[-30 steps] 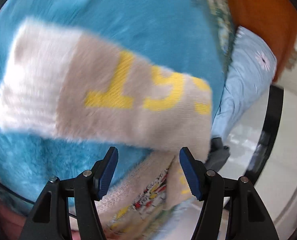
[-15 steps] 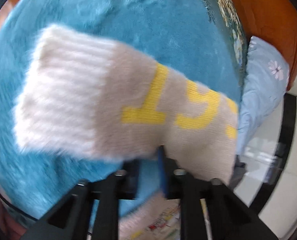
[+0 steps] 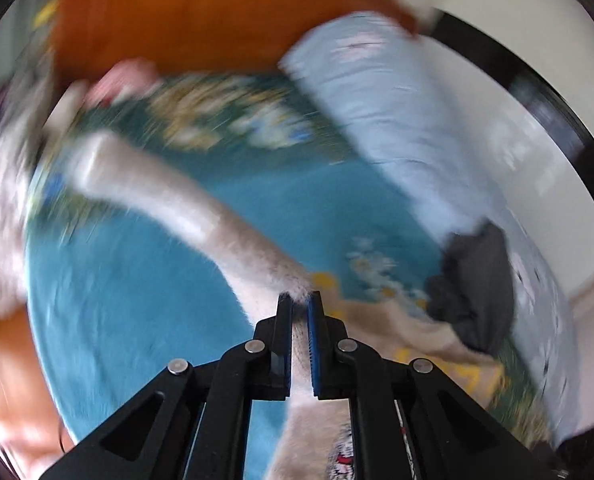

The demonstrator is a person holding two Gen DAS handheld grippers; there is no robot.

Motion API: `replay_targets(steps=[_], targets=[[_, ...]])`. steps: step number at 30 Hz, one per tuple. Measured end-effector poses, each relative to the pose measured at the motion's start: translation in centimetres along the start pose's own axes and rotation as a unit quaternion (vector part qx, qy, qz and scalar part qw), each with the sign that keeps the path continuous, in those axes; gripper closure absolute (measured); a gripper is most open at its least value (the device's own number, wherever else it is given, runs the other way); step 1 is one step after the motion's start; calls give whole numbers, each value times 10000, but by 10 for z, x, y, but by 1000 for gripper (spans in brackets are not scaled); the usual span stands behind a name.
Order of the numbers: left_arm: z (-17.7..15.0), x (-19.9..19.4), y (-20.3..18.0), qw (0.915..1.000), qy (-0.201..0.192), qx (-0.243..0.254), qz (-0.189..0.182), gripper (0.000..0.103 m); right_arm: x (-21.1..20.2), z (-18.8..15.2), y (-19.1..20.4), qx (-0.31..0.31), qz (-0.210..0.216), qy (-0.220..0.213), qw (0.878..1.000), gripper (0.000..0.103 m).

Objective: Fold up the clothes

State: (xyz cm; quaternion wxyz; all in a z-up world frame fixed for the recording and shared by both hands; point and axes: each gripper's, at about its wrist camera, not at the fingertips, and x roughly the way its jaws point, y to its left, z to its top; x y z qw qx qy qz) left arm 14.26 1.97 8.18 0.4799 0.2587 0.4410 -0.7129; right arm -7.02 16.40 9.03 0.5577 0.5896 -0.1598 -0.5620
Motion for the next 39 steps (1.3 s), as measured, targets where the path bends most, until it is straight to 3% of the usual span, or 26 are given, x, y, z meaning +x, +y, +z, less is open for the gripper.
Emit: replay_targets(steps=[3, 7, 12, 18, 20, 22, 23, 27, 31, 35, 39], targets=[[11, 0, -46, 9964, -73, 838, -129, 96, -11, 5, -8, 58, -254, -170, 9995, 3], [23, 3, -108, 9809, -118, 1922, -276, 96, -42, 18, -34, 60, -902, -570, 9943, 2], [-5, 59, -161, 9603, 557, 2735, 23, 96, -79, 29, -81, 551, -1326, -933, 9852, 3], [-40, 93, -187, 9411, 1248, 3140, 130, 91, -92, 29, -120, 950, -1572, -843, 9794, 3], [-39, 94, -188, 9416, 1349, 3084, 18, 81, -90, 29, -124, 984, -1578, -789, 9794, 3], [-38, 95, -188, 9419, 1451, 3028, -93, 63, -89, 30, -125, 941, -1559, -731, 9806, 3], [-36, 93, -187, 9436, 1491, 2950, -163, 60, -88, 30, -124, 904, -1562, -701, 9811, 3], [-16, 70, -156, 9686, 1420, 2003, -376, 57, -86, 24, -117, 815, -1551, -596, 9827, 3], [2, 40, -112, 9842, 1284, 1181, -288, 55, -91, 16, -101, 631, -1535, -583, 9844, 3], [5, 9, -79, 9915, 1149, 540, -291, 51, -98, 5, -82, 435, -1497, -583, 9861, 3], [-1, -29, -53, 9946, 962, 214, -328, 48, -105, -10, -68, 360, -1437, -550, 9874, 3]])
